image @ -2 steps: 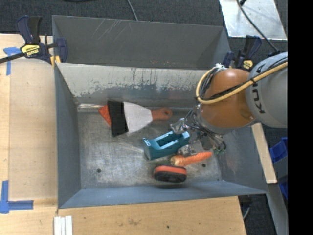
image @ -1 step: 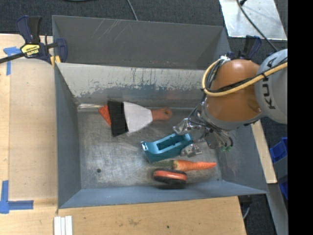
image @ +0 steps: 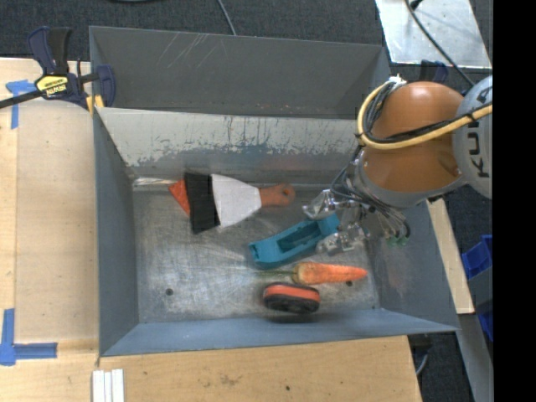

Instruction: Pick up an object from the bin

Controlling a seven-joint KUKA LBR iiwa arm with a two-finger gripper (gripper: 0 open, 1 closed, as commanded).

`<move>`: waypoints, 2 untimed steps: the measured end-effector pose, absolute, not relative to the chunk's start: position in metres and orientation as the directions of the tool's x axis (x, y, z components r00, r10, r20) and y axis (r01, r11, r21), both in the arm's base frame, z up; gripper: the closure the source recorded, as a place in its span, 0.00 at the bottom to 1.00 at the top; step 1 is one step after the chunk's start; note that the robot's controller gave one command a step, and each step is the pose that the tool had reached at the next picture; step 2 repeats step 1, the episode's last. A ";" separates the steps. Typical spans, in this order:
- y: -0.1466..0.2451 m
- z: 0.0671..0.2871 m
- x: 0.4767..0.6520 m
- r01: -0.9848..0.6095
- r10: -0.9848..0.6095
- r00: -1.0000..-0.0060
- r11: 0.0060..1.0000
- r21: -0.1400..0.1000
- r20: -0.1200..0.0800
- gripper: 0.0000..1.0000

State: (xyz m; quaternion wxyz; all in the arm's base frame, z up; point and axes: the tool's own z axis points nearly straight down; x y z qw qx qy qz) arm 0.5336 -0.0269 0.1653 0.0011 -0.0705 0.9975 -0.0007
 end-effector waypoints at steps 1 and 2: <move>-0.031 0.217 0.548 -0.084 -0.084 -0.996 0.996 0.000 0.004 1.00; -0.031 0.217 0.548 -0.084 -0.084 -0.996 0.996 0.000 0.004 1.00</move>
Offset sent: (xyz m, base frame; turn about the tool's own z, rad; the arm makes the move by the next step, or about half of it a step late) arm 0.0000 0.0000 0.0000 0.0000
